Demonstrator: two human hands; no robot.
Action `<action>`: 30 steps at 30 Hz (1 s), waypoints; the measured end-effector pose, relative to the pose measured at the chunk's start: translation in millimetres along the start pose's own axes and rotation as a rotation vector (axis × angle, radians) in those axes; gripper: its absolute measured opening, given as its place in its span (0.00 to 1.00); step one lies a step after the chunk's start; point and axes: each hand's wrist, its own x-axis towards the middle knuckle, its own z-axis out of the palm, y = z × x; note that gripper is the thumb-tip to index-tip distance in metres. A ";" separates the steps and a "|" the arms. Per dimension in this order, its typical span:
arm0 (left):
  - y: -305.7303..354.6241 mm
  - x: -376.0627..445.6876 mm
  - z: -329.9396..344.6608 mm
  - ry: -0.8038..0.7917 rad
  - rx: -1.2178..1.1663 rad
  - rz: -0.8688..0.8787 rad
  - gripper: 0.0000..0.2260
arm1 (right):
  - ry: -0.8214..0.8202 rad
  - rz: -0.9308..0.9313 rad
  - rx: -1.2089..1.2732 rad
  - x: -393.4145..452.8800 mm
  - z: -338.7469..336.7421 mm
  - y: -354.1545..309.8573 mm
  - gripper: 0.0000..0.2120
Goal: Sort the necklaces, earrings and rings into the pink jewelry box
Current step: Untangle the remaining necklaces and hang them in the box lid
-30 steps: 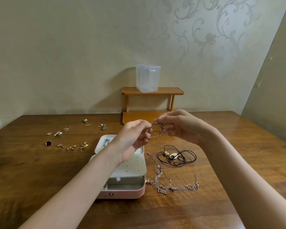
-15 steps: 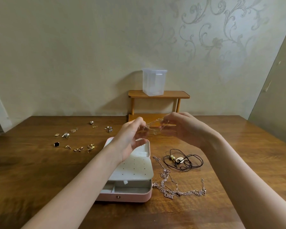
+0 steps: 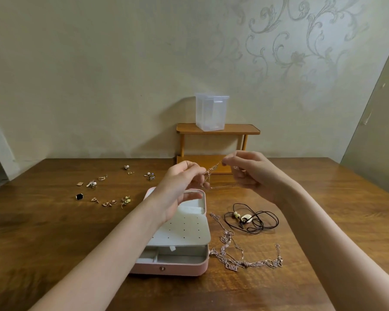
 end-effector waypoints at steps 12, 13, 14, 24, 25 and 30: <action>2.6 2.1 6.1 0.175 -0.094 0.043 0.03 | -0.084 0.049 0.031 2.9 9.2 6.0 0.06; 2.8 0.6 4.7 0.143 -0.082 0.048 0.03 | -0.065 0.053 0.022 2.2 7.2 7.2 0.06; 2.4 0.0 3.5 0.130 -0.069 0.056 0.03 | -0.060 0.054 0.012 1.4 5.5 8.0 0.06; 3.3 3.4 5.4 0.166 0.119 -0.001 0.16 | -0.204 -0.005 -0.149 0.7 18.2 6.2 0.12; 3.2 3.6 5.3 0.159 0.126 -0.012 0.17 | -0.173 -0.023 -0.126 0.9 20.4 7.4 0.09; -0.4 1.9 3.4 0.107 0.094 -0.092 0.21 | -0.048 -0.049 -0.091 1.7 26.5 15.0 0.10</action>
